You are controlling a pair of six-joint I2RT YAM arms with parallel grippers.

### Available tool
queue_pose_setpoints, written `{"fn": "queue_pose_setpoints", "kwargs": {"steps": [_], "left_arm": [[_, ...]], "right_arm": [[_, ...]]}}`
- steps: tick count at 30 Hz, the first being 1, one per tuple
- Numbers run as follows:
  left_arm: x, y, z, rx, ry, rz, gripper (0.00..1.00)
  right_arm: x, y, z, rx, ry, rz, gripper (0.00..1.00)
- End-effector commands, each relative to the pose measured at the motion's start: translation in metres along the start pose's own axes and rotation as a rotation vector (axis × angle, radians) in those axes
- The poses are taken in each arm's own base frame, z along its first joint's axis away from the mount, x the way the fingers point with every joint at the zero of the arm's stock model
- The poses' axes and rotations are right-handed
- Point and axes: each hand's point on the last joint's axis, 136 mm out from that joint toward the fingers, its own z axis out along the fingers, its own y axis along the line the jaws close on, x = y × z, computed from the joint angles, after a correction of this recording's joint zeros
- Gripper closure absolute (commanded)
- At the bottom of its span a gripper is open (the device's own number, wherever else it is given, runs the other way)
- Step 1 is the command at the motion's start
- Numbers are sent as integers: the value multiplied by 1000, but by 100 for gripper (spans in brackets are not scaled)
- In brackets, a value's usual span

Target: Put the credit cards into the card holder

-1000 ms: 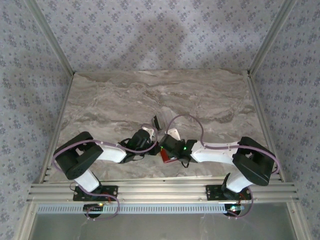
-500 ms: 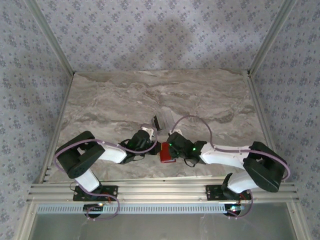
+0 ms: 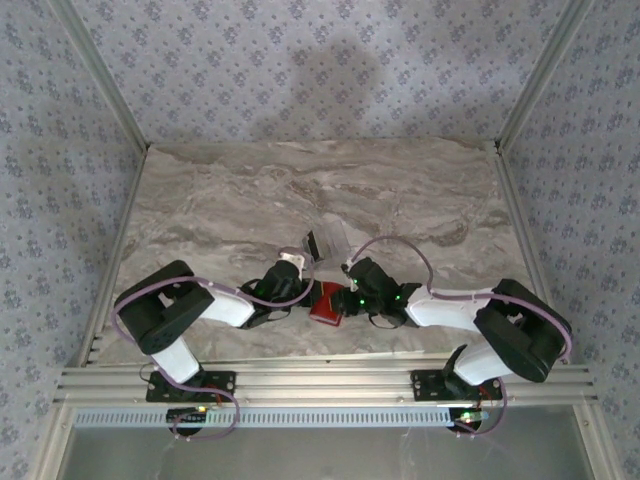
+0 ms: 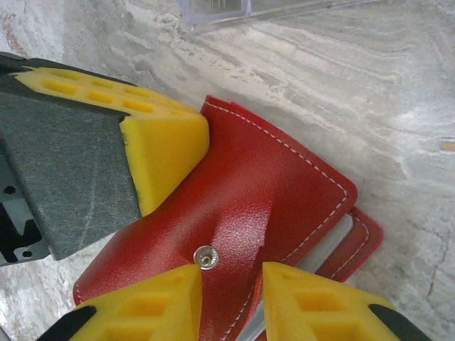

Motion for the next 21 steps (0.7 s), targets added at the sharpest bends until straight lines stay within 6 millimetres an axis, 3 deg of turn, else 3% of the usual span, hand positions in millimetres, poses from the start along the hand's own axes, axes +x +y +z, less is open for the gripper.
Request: {"fn": "queue_pose_setpoints", "kwargs": {"steps": [1, 8, 11, 16, 21], "left_arm": [[75, 63, -5, -220, 243, -30, 100], [73, 44, -7, -131, 248, -40, 100], [68, 32, -14, -87, 245, -34, 100], [60, 16, -33, -36, 230, -8, 87], [53, 8, -51, -19, 212, 15, 80]], "right_arm": [[-18, 21, 0, -69, -55, 7, 72], [-18, 23, 1, -84, -67, 7, 76], [-20, 14, 0, -39, -82, 18, 81], [-19, -3, 0, 32, -89, 43, 87], [-18, -6, -1, 38, -91, 52, 89]]}}
